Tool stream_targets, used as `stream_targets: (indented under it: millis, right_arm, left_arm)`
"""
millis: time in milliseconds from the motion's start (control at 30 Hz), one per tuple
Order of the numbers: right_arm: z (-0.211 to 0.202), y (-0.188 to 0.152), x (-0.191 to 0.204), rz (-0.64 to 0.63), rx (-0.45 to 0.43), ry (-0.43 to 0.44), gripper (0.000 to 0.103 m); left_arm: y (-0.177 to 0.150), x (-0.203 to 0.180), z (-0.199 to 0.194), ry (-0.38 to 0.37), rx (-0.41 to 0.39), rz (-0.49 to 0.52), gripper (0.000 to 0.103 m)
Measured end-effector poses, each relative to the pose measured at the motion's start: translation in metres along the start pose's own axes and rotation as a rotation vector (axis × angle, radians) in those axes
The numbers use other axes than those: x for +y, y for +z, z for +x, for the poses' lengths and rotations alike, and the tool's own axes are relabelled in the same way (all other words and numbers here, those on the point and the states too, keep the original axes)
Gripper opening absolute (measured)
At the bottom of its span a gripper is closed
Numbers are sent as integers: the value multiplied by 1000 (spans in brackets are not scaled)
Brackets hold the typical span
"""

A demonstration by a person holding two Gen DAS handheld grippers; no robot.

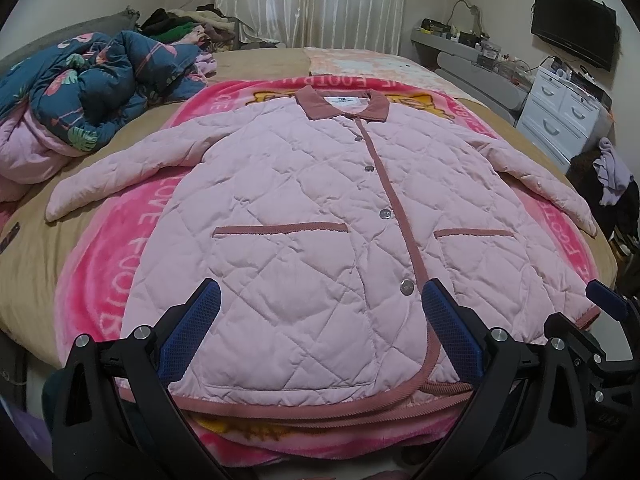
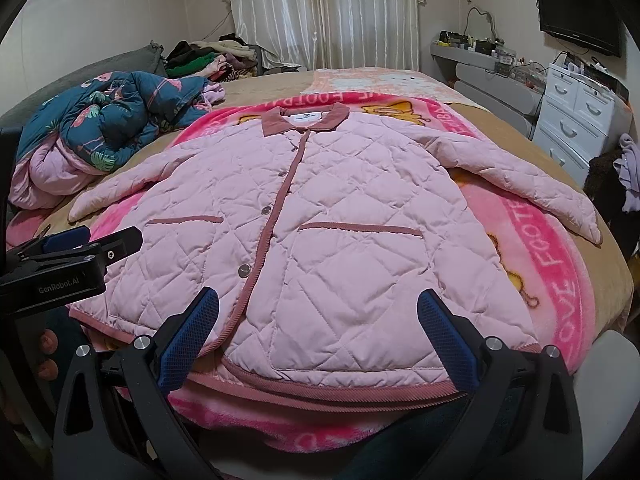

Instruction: Fold large clothes

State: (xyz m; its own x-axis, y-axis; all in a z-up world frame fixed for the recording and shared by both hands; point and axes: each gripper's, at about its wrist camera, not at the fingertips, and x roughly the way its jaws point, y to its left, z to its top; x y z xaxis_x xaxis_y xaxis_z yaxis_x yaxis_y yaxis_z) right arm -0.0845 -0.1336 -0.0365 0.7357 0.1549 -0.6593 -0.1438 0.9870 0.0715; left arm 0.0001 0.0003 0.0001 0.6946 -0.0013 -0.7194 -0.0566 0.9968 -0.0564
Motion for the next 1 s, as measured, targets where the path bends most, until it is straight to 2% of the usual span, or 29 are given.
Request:
stream_targets:
  millis: [667, 1000]
  right_arm:
    - [0, -1, 0, 2, 3, 4, 99]
    - [4, 3, -3, 11, 16, 7, 99]
  left_arm:
    - [0, 0, 0, 2, -5, 3, 94]
    - [19, -14, 0, 2, 0, 3, 94]
